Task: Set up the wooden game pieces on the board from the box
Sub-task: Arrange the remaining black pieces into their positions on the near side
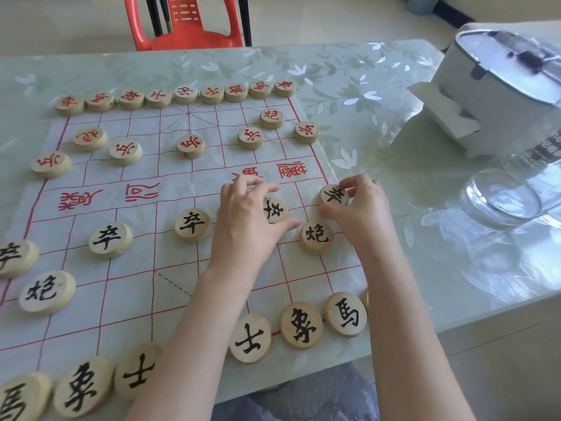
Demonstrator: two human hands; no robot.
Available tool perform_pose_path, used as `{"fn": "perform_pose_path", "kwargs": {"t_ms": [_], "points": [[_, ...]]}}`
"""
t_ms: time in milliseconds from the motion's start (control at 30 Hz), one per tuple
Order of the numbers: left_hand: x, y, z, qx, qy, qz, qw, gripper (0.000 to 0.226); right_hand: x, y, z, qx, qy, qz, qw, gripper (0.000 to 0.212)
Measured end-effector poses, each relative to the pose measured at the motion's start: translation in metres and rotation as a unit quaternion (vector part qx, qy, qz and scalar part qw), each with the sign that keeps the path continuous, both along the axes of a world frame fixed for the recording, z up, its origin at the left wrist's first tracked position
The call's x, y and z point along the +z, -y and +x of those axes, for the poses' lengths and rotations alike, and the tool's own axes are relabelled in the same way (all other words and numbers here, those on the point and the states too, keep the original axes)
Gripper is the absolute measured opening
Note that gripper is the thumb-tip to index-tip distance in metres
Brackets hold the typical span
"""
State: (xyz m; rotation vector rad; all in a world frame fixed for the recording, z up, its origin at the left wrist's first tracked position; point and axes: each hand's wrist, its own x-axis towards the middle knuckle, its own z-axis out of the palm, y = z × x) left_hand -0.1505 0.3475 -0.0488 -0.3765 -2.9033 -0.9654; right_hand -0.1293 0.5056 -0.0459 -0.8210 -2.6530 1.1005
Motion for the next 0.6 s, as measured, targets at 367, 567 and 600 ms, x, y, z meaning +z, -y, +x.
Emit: {"fn": "perform_pose_path", "kwargs": {"t_ms": [367, 567, 600], "points": [[0.0, 0.02, -0.008, -0.13, 0.048, -0.004, 0.99, 0.051, 0.0, -0.001, 0.0, 0.013, 0.002, -0.007, 1.0, 0.048], [-0.003, 0.013, -0.005, -0.024, 0.013, -0.004, 1.0, 0.054, -0.002, -0.001, 0.001, 0.033, 0.001, 0.006, 0.999, 0.053], [-0.003, 0.012, -0.004, -0.019, 0.014, -0.005, 1.0, 0.056, -0.002, -0.002, 0.001, 0.037, 0.001, 0.008, 0.999, 0.056]]}}
